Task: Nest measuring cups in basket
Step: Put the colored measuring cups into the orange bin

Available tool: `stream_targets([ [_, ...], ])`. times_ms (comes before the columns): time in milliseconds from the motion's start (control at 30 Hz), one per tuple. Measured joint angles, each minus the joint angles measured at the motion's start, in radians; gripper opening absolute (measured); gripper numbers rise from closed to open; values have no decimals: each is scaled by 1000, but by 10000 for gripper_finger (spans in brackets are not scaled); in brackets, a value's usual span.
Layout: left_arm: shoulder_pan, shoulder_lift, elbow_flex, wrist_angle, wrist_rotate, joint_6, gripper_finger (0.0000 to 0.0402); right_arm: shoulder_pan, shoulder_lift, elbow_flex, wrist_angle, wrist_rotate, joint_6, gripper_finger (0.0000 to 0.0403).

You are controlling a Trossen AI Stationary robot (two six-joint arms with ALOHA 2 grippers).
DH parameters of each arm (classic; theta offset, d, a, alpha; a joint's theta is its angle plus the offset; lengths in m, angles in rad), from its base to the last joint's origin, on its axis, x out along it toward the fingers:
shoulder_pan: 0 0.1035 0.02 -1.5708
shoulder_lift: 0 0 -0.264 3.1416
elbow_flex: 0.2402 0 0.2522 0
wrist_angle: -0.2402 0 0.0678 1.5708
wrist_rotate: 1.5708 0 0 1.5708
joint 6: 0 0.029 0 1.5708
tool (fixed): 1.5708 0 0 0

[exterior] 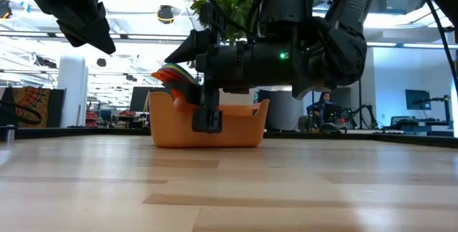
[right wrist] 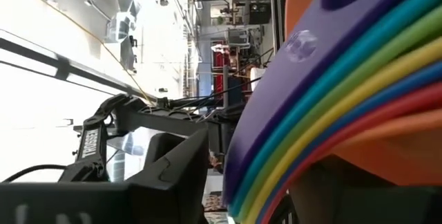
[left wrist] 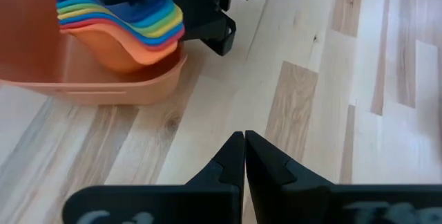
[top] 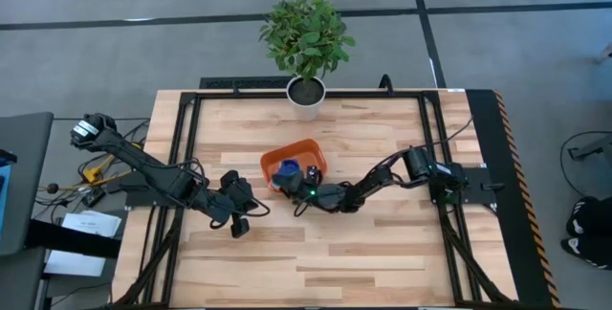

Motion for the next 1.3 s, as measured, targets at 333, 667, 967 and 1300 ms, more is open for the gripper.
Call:
stream_targets([
  [333, 0, 0, 0, 0, 29, -25, 0, 28, -1, 11, -4, -34, 51, 169],
  [667, 0, 0, 0, 0, 31, -52, 0, 65, -3, 11, -37, -36, 99, 167],
  [967, 0, 0, 0, 0, 35, -76, 0, 106, -3, 11, -36, -31, 121, 158],
  [1300, 0, 0, 0, 0, 56, -91, 0, 171, -3, 11, -38, 32, 181, 157],
])
